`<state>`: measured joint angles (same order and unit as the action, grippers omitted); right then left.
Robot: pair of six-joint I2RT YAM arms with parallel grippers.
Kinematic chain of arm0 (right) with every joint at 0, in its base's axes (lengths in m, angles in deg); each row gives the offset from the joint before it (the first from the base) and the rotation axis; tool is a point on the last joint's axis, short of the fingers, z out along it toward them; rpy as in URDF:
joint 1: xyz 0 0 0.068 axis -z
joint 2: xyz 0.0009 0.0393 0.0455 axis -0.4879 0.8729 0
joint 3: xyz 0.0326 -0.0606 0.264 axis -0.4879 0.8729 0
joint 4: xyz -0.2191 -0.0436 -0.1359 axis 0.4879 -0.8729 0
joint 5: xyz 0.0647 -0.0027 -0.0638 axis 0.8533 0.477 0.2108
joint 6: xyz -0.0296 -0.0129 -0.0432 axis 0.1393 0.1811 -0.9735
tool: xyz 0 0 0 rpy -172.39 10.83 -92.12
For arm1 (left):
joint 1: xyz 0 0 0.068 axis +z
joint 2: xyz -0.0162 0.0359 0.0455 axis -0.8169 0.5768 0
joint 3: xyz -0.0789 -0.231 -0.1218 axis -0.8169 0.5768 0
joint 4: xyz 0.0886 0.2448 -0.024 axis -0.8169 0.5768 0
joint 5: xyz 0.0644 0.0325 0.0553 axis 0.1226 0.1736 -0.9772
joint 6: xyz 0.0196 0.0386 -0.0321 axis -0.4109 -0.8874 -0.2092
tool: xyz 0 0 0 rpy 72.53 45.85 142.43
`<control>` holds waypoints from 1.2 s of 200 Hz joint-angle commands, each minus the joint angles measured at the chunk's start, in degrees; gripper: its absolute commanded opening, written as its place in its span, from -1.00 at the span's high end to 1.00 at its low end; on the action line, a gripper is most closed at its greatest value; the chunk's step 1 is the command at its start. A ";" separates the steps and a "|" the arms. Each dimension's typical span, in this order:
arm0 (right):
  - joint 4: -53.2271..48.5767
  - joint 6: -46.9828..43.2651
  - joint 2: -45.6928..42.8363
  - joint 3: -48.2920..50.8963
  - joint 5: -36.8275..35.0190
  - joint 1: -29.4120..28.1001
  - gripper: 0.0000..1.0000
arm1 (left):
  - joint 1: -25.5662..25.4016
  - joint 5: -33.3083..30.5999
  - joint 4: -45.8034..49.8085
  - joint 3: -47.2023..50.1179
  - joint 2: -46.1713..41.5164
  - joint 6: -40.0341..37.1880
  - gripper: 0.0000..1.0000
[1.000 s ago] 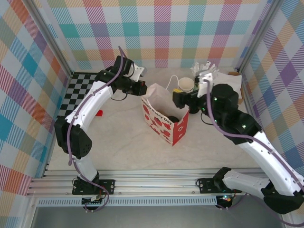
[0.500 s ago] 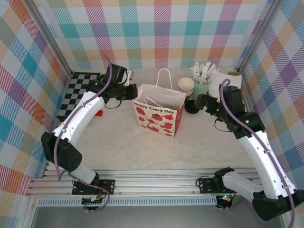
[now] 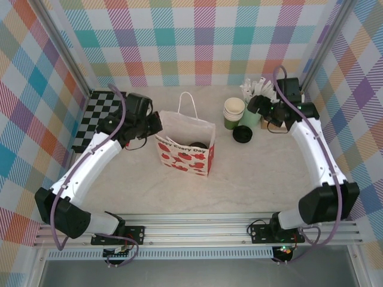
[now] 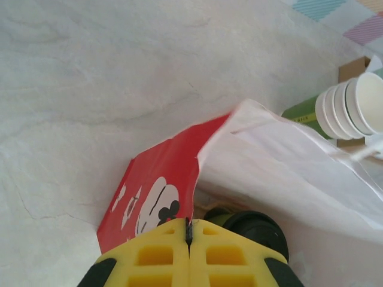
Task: Pack the takeout coffee
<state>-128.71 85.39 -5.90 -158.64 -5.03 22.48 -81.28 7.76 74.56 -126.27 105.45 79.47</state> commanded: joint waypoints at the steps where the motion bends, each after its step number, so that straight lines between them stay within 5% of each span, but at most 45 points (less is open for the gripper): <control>1: -0.86 -7.21 4.92 -6.59 0.64 3.19 -0.46 | -3.91 -5.60 -1.36 3.04 -1.79 10.96 1.00; 52: -6.64 -8.98 16.27 -20.54 2.47 8.66 -0.27 | -9.47 -12.01 -4.30 5.56 -1.79 25.32 1.00; 105: -9.30 -9.24 22.80 -27.30 4.19 8.65 -0.07 | -9.71 -13.15 2.66 0.00 -1.78 22.50 0.98; 126: -9.55 -10.26 23.96 -28.53 5.52 8.61 0.14 | -8.70 -13.71 4.92 -0.88 -1.61 18.72 0.67; 153: -10.83 -14.07 25.35 -29.98 6.23 8.60 0.27 | -4.21 -6.63 4.77 -0.62 -1.97 12.02 0.35; 171: -12.52 -16.41 26.33 -31.05 6.50 8.57 0.30 | -2.62 -4.75 6.05 -1.43 -2.93 7.88 -0.25; 191: -12.91 -17.77 26.58 -31.00 6.75 8.59 0.37 | -1.99 -4.87 6.16 -1.40 -4.98 3.99 -0.66; 240: -13.00 -18.93 27.83 -32.08 5.42 8.57 0.51 | -0.76 -6.07 7.39 -1.52 -6.76 1.46 -0.82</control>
<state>-140.33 68.47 20.46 -188.26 0.26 31.40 -83.13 1.77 80.33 -125.99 100.16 83.91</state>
